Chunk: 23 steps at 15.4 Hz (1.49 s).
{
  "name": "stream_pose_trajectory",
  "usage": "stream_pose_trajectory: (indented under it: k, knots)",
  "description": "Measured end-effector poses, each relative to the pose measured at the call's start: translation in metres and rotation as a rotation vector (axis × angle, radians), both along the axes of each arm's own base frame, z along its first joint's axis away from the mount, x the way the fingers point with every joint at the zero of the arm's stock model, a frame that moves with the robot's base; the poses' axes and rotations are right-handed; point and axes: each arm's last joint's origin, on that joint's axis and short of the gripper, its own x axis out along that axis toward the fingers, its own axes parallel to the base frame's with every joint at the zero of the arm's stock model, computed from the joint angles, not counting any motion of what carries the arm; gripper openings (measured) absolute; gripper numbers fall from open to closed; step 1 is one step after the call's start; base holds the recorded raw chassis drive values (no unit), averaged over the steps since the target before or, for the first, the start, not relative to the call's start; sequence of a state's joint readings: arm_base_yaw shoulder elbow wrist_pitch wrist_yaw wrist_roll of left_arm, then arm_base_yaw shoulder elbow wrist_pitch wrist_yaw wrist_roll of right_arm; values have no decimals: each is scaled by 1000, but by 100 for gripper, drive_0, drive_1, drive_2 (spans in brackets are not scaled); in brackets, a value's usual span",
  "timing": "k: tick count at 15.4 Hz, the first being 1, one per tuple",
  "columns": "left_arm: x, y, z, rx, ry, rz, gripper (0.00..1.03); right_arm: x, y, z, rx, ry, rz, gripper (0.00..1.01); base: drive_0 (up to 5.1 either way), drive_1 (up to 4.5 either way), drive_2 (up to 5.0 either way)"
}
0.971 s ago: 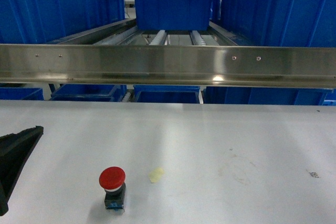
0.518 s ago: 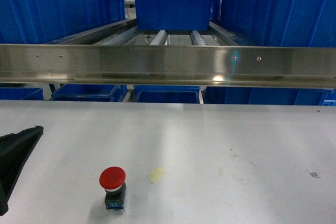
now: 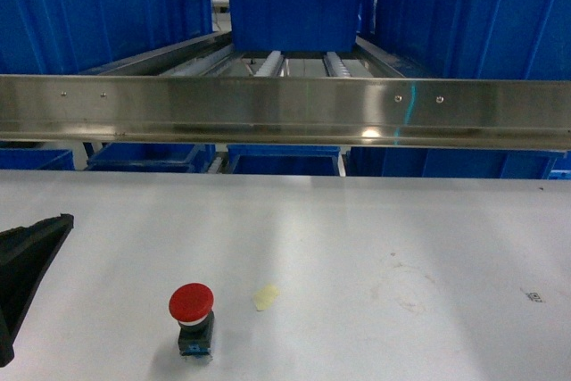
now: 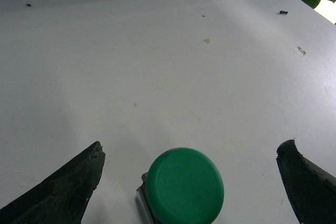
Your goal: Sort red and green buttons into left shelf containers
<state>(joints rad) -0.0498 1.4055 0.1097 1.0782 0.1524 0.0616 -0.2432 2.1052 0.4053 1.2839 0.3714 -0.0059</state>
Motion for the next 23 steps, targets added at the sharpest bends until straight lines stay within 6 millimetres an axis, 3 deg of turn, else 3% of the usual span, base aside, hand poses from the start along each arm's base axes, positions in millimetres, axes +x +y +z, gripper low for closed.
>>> stream_pose_trajectory:
  k: [7,20,23]
  knots:
    - [0,0,0,0,0,0,98,24,-23,-5,-6,-57,-72,98,0,0,0]
    - [0,0,0,0,0,0,98,14,-24,-39,4,79,-86,98,0,0,0]
    - [0,0,0,0,0,0,98,14,-24,-39,0,82,-83,67,0,0,0]
